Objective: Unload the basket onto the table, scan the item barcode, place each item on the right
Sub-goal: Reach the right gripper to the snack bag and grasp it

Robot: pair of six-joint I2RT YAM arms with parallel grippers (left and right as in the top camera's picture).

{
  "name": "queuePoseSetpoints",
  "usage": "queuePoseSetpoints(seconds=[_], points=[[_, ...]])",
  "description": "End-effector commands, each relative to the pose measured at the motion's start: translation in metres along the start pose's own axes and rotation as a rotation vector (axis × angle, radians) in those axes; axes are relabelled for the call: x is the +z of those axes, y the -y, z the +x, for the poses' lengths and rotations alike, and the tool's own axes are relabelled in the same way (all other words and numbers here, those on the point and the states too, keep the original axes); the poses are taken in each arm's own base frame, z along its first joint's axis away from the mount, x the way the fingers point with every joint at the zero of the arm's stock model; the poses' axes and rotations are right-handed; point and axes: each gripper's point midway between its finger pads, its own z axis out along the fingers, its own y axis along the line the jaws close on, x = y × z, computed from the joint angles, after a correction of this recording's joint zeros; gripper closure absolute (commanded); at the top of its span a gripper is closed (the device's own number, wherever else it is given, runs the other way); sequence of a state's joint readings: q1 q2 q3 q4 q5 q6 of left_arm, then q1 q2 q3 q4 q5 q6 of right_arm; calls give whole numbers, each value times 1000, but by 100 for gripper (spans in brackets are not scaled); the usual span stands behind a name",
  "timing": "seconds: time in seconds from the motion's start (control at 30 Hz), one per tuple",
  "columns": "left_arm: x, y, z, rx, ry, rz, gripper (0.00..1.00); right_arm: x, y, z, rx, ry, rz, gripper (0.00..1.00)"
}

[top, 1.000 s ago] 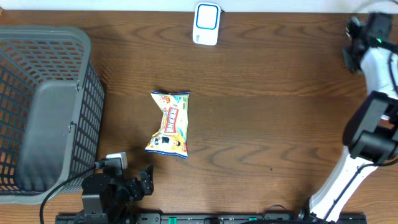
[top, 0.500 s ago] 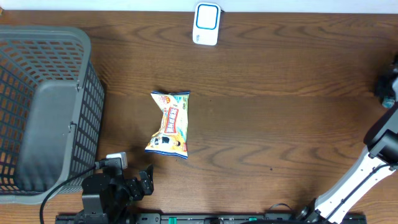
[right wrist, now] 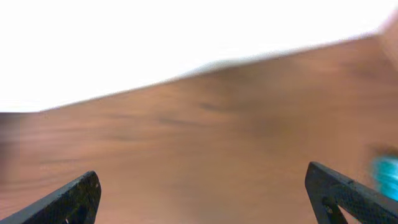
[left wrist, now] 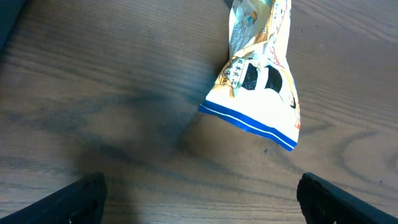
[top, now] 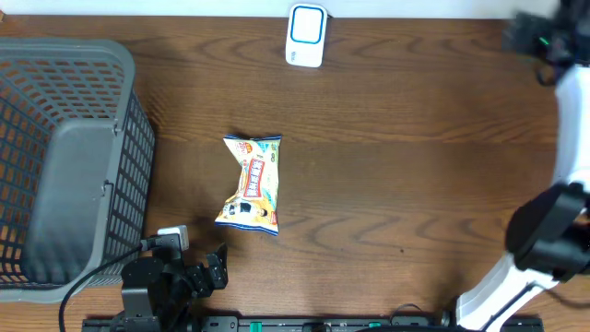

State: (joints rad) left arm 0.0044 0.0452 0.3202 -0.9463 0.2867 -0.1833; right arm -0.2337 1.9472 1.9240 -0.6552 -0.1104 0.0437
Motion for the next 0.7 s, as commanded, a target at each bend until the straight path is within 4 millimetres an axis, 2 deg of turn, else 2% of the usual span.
queuePoseSetpoints(seconds=[0.0, 0.07, 0.1, 0.2, 0.27, 0.3, 0.37, 0.43, 0.5, 0.67], points=[[-1, 2, 2, 6, -11, 9, 2, -5, -112, 33, 42, -119, -207, 1], [-1, 2, 2, 6, -11, 9, 2, -12, -172, 69, -8, -226, -276, 1], [-1, 2, 2, 6, -11, 9, 2, -16, -192, 81, -30, -259, -298, 1], [-1, 2, 2, 6, -11, 9, 2, -33, -272, 130, -139, -359, -409, 1], [-1, 2, 2, 6, -11, 9, 2, -49, -324, 170, -218, -432, -492, 1], [-1, 2, 2, 6, -11, 9, 2, -54, -341, 186, -258, -455, -510, 1], [-1, 2, 2, 6, -11, 9, 2, -63, -367, 222, -334, -501, -492, 9], [-1, 2, 2, 6, -11, 9, 2, -69, -381, 254, -347, -537, -408, 7], [-1, 2, 2, 6, -11, 9, 2, -74, -395, 277, -369, -512, -318, 1], [-1, 2, 2, 6, -11, 9, 2, -84, -421, 321, -482, -431, -207, 1]])
